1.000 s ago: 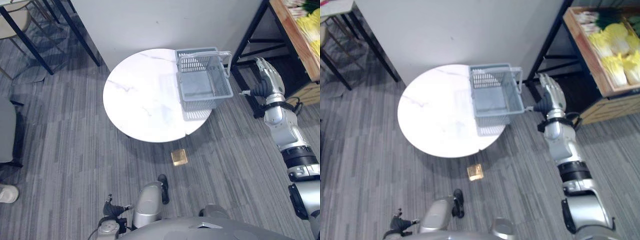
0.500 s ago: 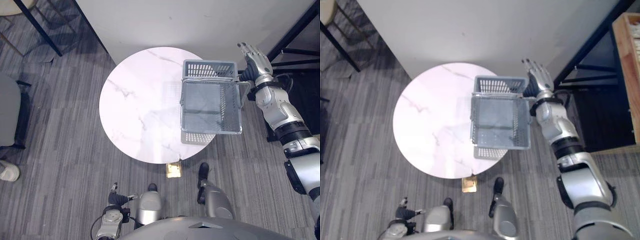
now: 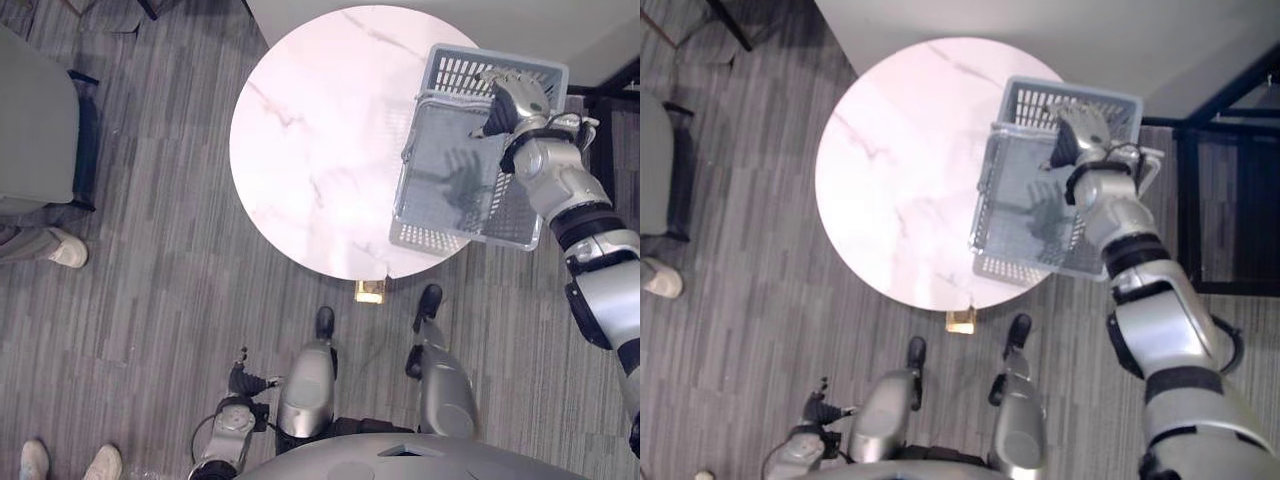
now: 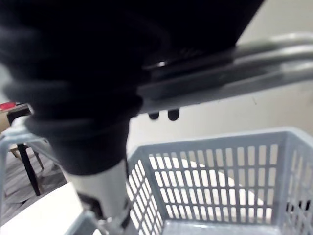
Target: Pick vegetable in the basket
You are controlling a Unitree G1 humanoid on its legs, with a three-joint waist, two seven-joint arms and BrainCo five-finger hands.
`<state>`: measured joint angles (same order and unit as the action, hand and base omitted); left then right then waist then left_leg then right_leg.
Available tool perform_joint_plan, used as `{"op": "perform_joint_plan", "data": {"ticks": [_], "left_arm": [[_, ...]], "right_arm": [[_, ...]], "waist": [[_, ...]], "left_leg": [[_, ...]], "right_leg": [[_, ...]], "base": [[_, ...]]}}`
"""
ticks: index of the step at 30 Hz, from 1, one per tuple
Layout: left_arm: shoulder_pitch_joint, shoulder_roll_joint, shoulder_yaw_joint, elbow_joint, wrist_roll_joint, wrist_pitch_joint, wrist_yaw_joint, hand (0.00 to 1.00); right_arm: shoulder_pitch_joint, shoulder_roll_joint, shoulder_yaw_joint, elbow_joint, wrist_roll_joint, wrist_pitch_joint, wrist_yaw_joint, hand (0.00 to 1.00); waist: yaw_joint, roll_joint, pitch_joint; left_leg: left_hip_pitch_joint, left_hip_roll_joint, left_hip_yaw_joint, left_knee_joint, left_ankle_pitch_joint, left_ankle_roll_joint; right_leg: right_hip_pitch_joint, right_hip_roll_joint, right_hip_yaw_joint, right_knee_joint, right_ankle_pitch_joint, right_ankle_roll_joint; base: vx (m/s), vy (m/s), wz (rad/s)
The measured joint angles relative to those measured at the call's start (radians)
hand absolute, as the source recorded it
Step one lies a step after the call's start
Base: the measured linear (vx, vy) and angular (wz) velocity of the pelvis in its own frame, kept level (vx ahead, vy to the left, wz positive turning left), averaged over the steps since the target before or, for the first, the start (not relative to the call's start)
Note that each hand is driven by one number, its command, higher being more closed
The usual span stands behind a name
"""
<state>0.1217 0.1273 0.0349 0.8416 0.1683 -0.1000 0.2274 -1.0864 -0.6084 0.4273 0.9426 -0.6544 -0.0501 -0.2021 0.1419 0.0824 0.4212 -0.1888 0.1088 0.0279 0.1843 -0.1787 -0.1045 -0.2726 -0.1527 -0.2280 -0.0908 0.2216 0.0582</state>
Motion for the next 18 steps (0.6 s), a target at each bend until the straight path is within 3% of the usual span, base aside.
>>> {"op": "perform_joint_plan", "data": {"ticks": [2, 4, 8, 10, 13, 14, 16, 17, 18], "left_arm": [[-0.033, 0.002, -0.033, -0.003, -0.002, -0.001, 0.0, 0.0], [-0.054, 0.002, -0.053, -0.018, -0.003, -0.004, -0.001, 0.0], [-0.068, 0.003, -0.068, -0.033, -0.005, -0.005, -0.008, 0.0], [-0.076, 0.008, -0.069, -0.034, -0.001, -0.005, -0.018, 0.0], [-0.087, 0.02, -0.064, -0.009, 0.02, 0.01, -0.038, 0.0], [-0.086, 0.037, -0.048, 0.003, 0.047, 0.012, -0.054, 0.0], [-0.066, 0.06, -0.029, 0.006, 0.078, 0.019, -0.071, 0.0], [-0.063, 0.078, -0.01, 0.013, 0.096, 0.032, -0.077, 0.0], [-0.059, 0.076, -0.003, 0.008, 0.097, 0.034, -0.078, 0.0]], "right_arm": [[-0.053, -0.033, 0.003, 0.042, 0.0, 0.001, 0.0, 1.0], [-0.067, -0.066, -0.013, 0.06, 0.0, -0.001, 0.002, 1.0], [-0.025, -0.078, -0.087, 0.053, 0.002, -0.007, 0.024, 1.0], [0.02, -0.095, -0.154, 0.022, 0.006, -0.009, 0.04, 1.0], [0.185, -0.095, -0.265, -0.074, 0.044, -0.009, 0.05, 1.0], [0.269, -0.065, -0.269, -0.122, 0.072, -0.006, 0.076, 1.0], [0.407, 0.012, -0.291, -0.195, 0.097, -0.005, 0.091, 1.0], [0.516, 0.073, -0.313, -0.241, 0.137, -0.006, 0.098, 1.0], [0.601, 0.129, -0.334, -0.253, 0.162, -0.003, 0.104, 1.0]], "waist": [[-0.015, 0.031, 0.017], [-0.013, 0.046, 0.025], [-0.019, 0.049, 0.028], [-0.02, 0.046, 0.028], [-0.031, 0.019, 0.027], [-0.038, -0.005, 0.021], [-0.041, -0.048, 0.001], [-0.055, -0.083, -0.022], [-0.062, -0.094, -0.031]], "left_leg": [[-0.032, -0.007, -0.043, 0.019, 0.004, -0.001], [-0.04, -0.008, -0.061, 0.027, 0.009, -0.003], [-0.035, -0.009, -0.064, 0.033, 0.014, -0.004], [-0.03, -0.011, -0.062, 0.036, 0.013, -0.003], [0.035, -0.005, -0.018, 0.027, 0.002, 0.0], [0.082, 0.013, 0.044, 0.03, -0.016, 0.0], [0.155, 0.051, 0.174, 0.018, -0.028, 0.003], [0.205, 0.051, 0.264, 0.01, -0.038, 0.002], [0.257, 0.07, 0.338, 0.005, -0.038, 0.004]], "right_leg": [[-0.001, -0.01, -0.034, 0.004, 0.0, 0.0], [-0.001, -0.012, -0.046, 0.007, 0.0, 0.0], [0.001, -0.016, -0.047, 0.025, -0.002, 0.002], [0.005, -0.019, -0.041, 0.032, -0.005, 0.007], [0.037, -0.014, -0.003, 0.041, -0.007, 0.009], [0.038, 0.002, -0.01, 0.065, -0.003, 0.003], [0.036, 0.037, -0.107, 0.071, 0.017, -0.092], [0.037, 0.018, -0.274, 0.138, -0.122, -0.19], [0.042, -0.004, -0.379, 0.221, -0.228, -0.237]], "base": [[-0.08, -0.014, 0.46], [-0.04, -0.009, 0.31], [-0.01, 0.003, 0.06], [0.02, 0.033, -0.01], [0.06, 0.043, -0.43], [0.06, 0.038, -1.27], [0.05, 0.015, -1.66], [0.07, 0.041, -1.87], [0.09, 0.044, -1.89]]}}
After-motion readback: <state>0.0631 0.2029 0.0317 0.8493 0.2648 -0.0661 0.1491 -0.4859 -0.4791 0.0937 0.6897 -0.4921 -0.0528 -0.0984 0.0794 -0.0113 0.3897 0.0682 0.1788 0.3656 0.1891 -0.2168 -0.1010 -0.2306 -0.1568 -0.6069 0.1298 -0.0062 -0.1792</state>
